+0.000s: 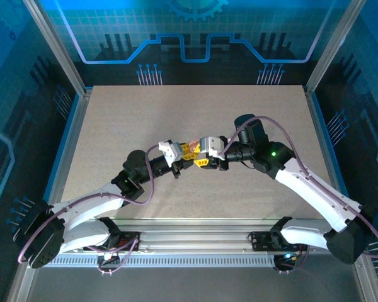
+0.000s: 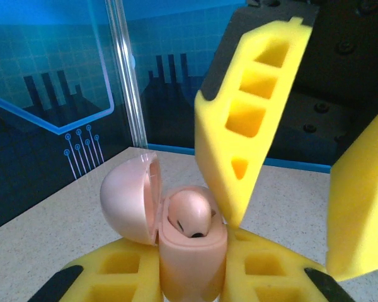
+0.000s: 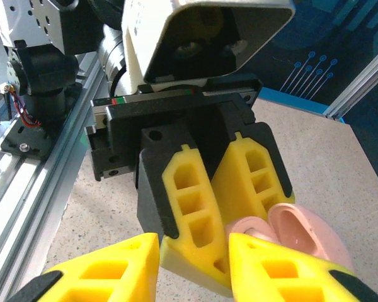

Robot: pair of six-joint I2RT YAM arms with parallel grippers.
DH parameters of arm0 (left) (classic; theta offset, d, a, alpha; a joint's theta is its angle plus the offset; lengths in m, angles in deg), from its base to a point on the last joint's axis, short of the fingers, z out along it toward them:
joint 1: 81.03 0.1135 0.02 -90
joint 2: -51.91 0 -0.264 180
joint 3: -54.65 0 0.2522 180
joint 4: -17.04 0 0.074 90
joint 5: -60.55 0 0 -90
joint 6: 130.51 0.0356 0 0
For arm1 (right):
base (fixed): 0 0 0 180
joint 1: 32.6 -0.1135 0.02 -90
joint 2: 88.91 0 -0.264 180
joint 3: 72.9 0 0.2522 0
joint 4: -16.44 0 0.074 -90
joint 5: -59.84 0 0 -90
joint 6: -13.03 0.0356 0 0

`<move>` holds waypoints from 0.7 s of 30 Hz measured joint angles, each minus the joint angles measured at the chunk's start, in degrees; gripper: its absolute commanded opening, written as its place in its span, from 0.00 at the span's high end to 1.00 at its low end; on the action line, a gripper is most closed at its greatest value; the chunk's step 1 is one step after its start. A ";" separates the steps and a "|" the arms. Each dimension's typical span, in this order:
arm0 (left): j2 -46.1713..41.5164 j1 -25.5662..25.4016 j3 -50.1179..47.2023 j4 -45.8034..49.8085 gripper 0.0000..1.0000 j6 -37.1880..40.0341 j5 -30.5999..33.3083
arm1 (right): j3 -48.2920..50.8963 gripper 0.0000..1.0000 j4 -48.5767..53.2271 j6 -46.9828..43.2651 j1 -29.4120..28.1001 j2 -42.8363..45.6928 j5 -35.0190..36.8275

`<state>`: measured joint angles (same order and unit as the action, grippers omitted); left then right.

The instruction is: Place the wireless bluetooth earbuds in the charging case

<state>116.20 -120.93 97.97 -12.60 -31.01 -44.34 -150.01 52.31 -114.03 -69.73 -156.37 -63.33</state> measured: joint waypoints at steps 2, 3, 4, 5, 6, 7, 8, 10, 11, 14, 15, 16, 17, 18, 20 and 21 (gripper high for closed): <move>0.31 0.04 0.00 -0.37 0.82 0.00 -0.02 | -0.20 0.65 -0.09 0.15 0.00 -0.17 0.20; 0.55 0.04 0.02 -0.57 0.82 0.00 -0.09 | -0.33 0.65 -0.09 0.15 0.00 -0.17 0.26; 0.74 0.04 0.04 -0.68 0.82 0.00 -0.20 | -0.44 0.65 -0.09 0.20 0.00 -0.17 0.39; 0.94 0.04 0.09 -0.72 0.82 -0.02 -0.26 | -0.52 0.65 -0.11 0.28 0.00 -0.17 0.42; 1.14 0.04 0.15 -0.94 0.82 -0.04 -0.37 | -0.55 0.65 -0.20 0.57 0.00 -0.13 0.44; 1.29 0.04 0.17 -1.14 0.82 -0.07 -0.39 | -0.55 0.64 -0.22 0.79 0.00 -0.04 0.59; 1.42 0.04 0.20 -1.46 0.82 -0.13 -0.39 | -0.50 0.64 -0.33 1.29 0.02 0.17 0.83; 1.57 0.04 0.20 -1.99 0.82 -0.15 -0.39 | -0.15 0.64 -0.83 2.38 0.09 1.18 1.18; 1.62 0.04 0.20 -2.23 0.82 -0.15 -0.39 | 0.37 0.64 -1.25 3.15 0.26 2.19 1.31; 1.92 0.04 0.20 -2.60 0.82 -0.15 -0.37 | 2.58 0.63 -2.54 5.77 1.42 6.12 1.68; 2.14 0.04 0.20 -2.78 0.82 -0.15 -0.37 | 3.45 0.62 -2.86 6.91 1.99 7.54 2.01; 2.36 0.04 0.20 -2.82 0.82 -0.13 -0.35 | 4.17 0.62 -3.21 7.78 2.40 8.70 2.45; 2.58 0.04 0.17 -2.84 0.83 -0.13 -0.33 | 5.01 0.62 -3.63 8.96 2.80 9.84 3.04; 2.82 0.04 0.17 -2.84 0.83 -0.13 -0.22 | 5.79 0.61 -3.91 10.03 3.10 10.71 3.56; 3.50 0.04 0.17 -2.89 0.83 -0.13 0.37 | 7.65 0.60 -4.20 12.59 3.54 12.37 5.16; 3.85 0.04 0.15 -2.91 0.83 -0.13 0.70 | 8.37 0.59 -4.24 13.70 3.76 12.90 5.84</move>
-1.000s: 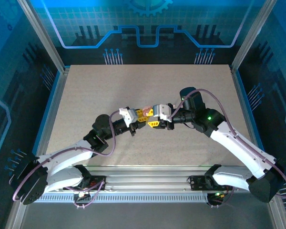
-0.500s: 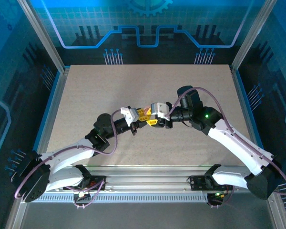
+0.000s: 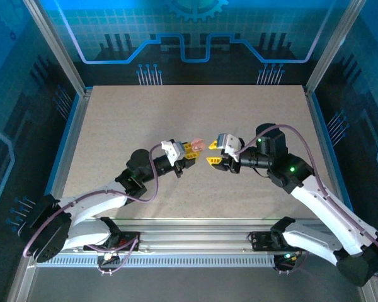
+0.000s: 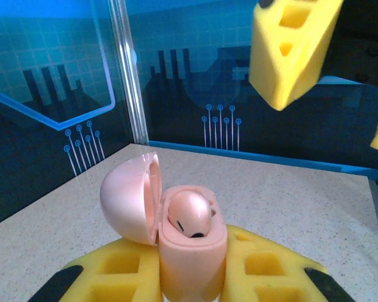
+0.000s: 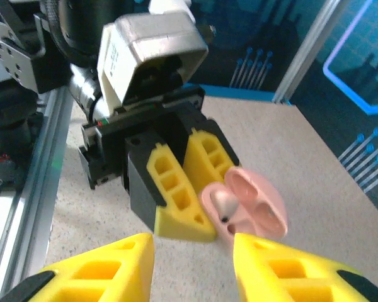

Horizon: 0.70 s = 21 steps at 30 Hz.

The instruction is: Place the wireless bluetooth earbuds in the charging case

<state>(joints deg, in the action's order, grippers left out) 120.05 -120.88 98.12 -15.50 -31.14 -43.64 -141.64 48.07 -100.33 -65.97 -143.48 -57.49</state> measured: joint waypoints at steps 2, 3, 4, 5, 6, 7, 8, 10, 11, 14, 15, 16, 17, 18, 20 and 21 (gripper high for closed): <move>0.83 0.00 -0.15 -0.22 0.83 -0.04 0.76 | 1.55 0.57 -0.11 2.97 0.50 0.98 1.66; 1.16 0.00 -0.35 -0.37 0.83 -0.07 1.11 | 2.25 0.56 -0.15 4.31 0.81 1.44 2.32; 1.62 0.00 -0.57 -0.44 0.83 -0.13 1.55 | 2.91 0.54 -0.13 5.84 1.11 1.88 3.30; 2.12 0.00 -0.81 -0.52 0.83 -0.35 1.97 | 3.43 0.53 -0.09 7.41 1.44 2.27 4.15; 2.51 0.00 -0.94 -0.55 0.83 -0.48 2.21 | 3.72 0.52 0.00 8.61 1.68 2.51 4.90; 2.99 0.00 -1.01 -0.52 0.83 -0.55 2.49 | 4.24 0.51 -0.42 10.14 1.99 2.82 5.77; 3.41 0.00 -1.01 -0.52 0.83 -0.74 2.80 | 4.90 0.51 -0.61 11.78 2.36 3.13 6.43; 3.93 0.00 -1.01 -0.59 0.83 -1.29 3.30 | 6.23 0.47 -0.87 14.80 3.13 3.34 7.72; 4.17 0.02 -1.01 -0.63 0.83 -1.64 3.74 | 6.78 0.47 -0.85 16.44 3.56 3.17 8.37; 4.87 0.09 -1.01 -0.79 0.83 -2.05 4.66 | 7.39 0.47 -0.83 20.72 5.14 1.75 9.25; 5.07 0.17 -1.01 -0.79 0.83 -2.19 4.87 | 7.39 0.47 -0.92 21.75 5.60 1.18 9.31; 5.44 0.28 -1.01 -0.79 0.83 -2.45 5.07 | 7.39 0.47 -0.98 23.02 6.23 0.42 9.27; 5.81 0.35 -1.01 -0.81 0.83 -2.69 5.35 | 7.39 0.47 -1.03 24.20 6.88 -0.42 9.16; 6.12 0.46 -1.01 -0.79 0.83 -3.04 5.44 | 7.39 0.49 -1.16 25.62 7.67 -1.40 9.09; 6.67 0.74 -1.01 -0.76 0.83 -3.45 5.68 | 7.39 0.49 -1.57 29.00 9.40 -3.61 9.18; 6.80 0.90 -1.01 -0.76 0.83 -3.52 5.86 | 7.39 0.49 -1.70 30.69 10.23 -4.63 9.25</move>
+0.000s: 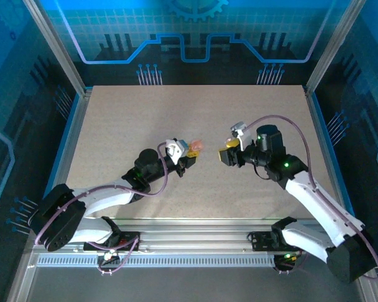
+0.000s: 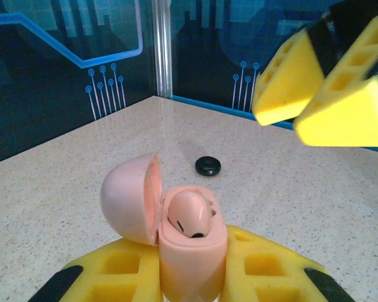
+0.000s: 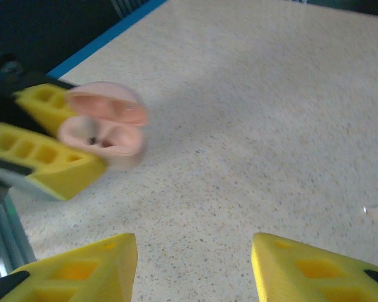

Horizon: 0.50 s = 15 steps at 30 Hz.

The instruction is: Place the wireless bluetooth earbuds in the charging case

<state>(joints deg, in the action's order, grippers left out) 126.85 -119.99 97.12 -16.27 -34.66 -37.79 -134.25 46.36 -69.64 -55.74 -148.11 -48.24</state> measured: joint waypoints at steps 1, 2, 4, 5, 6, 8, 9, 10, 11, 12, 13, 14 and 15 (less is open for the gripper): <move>0.11 0.24 0.00 -0.02 0.83 -0.07 0.02 | 0.00 0.48 -0.11 1.79 0.85 -1.16 0.13; 0.15 0.55 0.00 -0.02 0.83 -0.22 0.07 | 0.00 0.48 -0.24 3.41 1.75 -2.34 0.17; 0.24 1.14 0.00 -0.02 0.83 -0.90 0.11 | -0.28 0.48 -0.20 6.05 3.21 -4.79 0.15; 0.35 1.46 0.02 0.00 0.83 -1.09 0.17 | -0.68 0.49 0.07 7.10 3.78 -6.14 0.15; 0.48 1.75 0.04 0.00 0.83 -1.29 0.20 | -1.38 0.50 0.59 7.98 4.20 -7.56 0.13; 0.83 2.23 0.09 0.02 0.83 -1.49 0.33 | -4.04 0.50 2.14 9.60 4.98 -11.32 0.46; 1.05 2.43 0.11 0.04 0.83 -1.51 0.59 | -5.60 0.51 2.91 10.32 5.29 -13.07 0.79; 1.29 2.67 0.13 0.04 0.83 -1.53 0.70 | -7.58 0.53 3.98 11.15 5.66 -15.21 1.29; 1.57 2.91 0.20 0.04 0.83 -1.73 0.96 | -9.70 0.54 5.11 12.09 6.03 -17.38 1.77; 1.88 3.17 0.33 0.07 0.83 -1.97 1.09 | -11.43 0.55 6.16 12.74 6.32 -19.17 2.29; 2.29 3.48 0.52 0.07 0.83 -2.27 1.27 | -14.03 0.55 7.69 13.75 6.64 -21.66 3.17; 2.60 3.74 0.74 0.09 0.83 -2.56 1.29 | -15.98 0.55 8.74 14.53 6.84 -23.74 4.02; 2.99 4.07 0.98 0.07 0.83 -2.84 1.31 | -18.01 0.55 9.97 15.50 7.06 -25.99 4.90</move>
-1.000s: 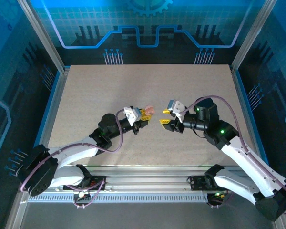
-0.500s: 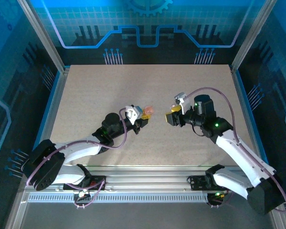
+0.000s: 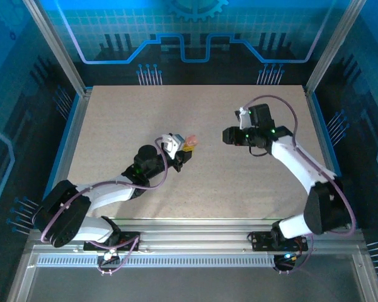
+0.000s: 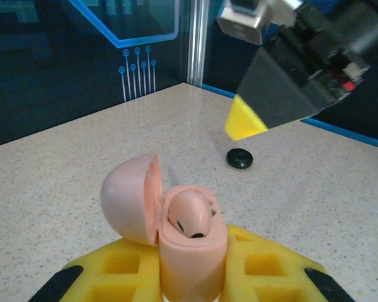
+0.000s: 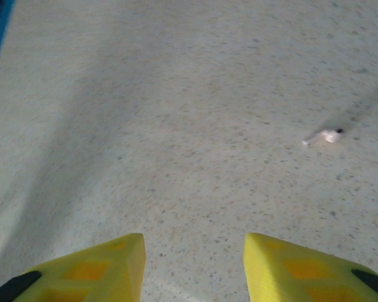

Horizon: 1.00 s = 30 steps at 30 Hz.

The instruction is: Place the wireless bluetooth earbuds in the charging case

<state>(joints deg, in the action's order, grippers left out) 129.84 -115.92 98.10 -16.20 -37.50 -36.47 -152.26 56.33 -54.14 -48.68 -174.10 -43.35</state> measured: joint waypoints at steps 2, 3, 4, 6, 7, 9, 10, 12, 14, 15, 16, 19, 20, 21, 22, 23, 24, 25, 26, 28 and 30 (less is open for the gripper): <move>0.61 0.61 0.33 0.02 0.83 -0.17 -0.02 | -3.32 0.56 2.40 2.05 0.37 -4.00 1.84; 0.92 0.92 0.57 0.07 0.83 -0.22 -0.02 | -4.74 0.56 3.63 3.21 0.52 -5.99 2.84; 1.27 1.25 0.92 0.17 0.83 -0.35 -0.04 | -6.12 0.56 4.90 4.48 0.74 -7.93 3.69; 1.84 1.86 1.60 0.24 0.83 -0.52 -0.07 | -8.63 0.56 7.23 6.97 1.14 -11.41 5.25; 2.12 2.21 2.05 0.37 0.83 -0.61 -0.07 | -10.08 0.55 8.50 8.35 1.33 -13.25 6.05; 2.62 2.71 2.84 0.46 0.83 -0.79 -0.09 | -13.03 0.53 10.73 10.93 1.75 -16.52 7.48; 2.93 2.99 3.37 0.52 0.83 -0.85 -0.09 | -14.71 0.53 11.87 12.35 1.97 -18.27 8.24; 3.50 3.37 4.17 0.63 0.83 -1.18 -0.07 | -18.05 0.51 13.77 15.02 2.38 -21.55 9.51; 4.09 3.67 4.74 0.76 0.83 -1.22 -0.09 | -20.74 0.51 15.02 17.86 2.60 -24.33 10.25; 4.39 3.72 4.94 0.76 0.83 -1.27 -0.09 | -21.86 0.51 15.50 19.37 2.64 -25.68 10.69; 4.79 3.85 5.07 0.76 0.83 -1.44 -0.09 | -22.80 0.51 15.98 20.94 2.64 -26.84 11.06; 5.73 4.00 5.11 0.79 0.83 -1.64 -0.09 | -24.17 0.51 16.72 25.51 2.64 -29.31 11.32; 5.90 4.02 5.11 0.79 0.83 -1.64 -0.07 | -24.30 0.52 16.92 27.06 2.64 -29.77 11.32; 6.08 4.04 5.11 0.79 0.83 -1.66 -0.07 | -24.52 0.52 17.25 28.81 2.64 -30.27 11.32; 6.21 4.04 5.11 0.79 0.83 -1.66 -0.09 | -24.81 0.52 17.53 30.53 2.64 -30.71 11.34; 6.34 4.04 5.11 0.79 0.83 -1.66 -0.09 | -25.03 0.53 17.62 31.98 2.64 -31.04 11.34; 6.45 4.07 5.14 0.79 0.83 -1.66 -0.09 | -25.42 0.54 17.86 33.68 2.64 -31.50 11.37; 6.51 4.11 5.16 0.79 0.83 -1.66 -0.09 | -25.99 0.54 18.16 35.45 2.64 -32.04 11.50; 6.54 4.13 5.18 0.79 0.83 -1.66 -0.09 | -26.43 0.54 18.27 36.72 2.64 -32.50 11.54; 6.58 4.39 5.31 0.76 0.83 -1.66 -0.13 | -27.67 0.55 18.58 39.23 2.64 -33.70 11.52; 6.69 4.68 5.46 0.74 0.83 -1.68 -0.17 | -28.89 0.57 18.86 41.03 2.64 -34.82 11.47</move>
<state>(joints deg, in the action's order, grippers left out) 136.53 -111.24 103.56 -15.46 -39.18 -36.65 -181.15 75.19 -13.12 -46.03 -208.92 -31.87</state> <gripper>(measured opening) 0.204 0.446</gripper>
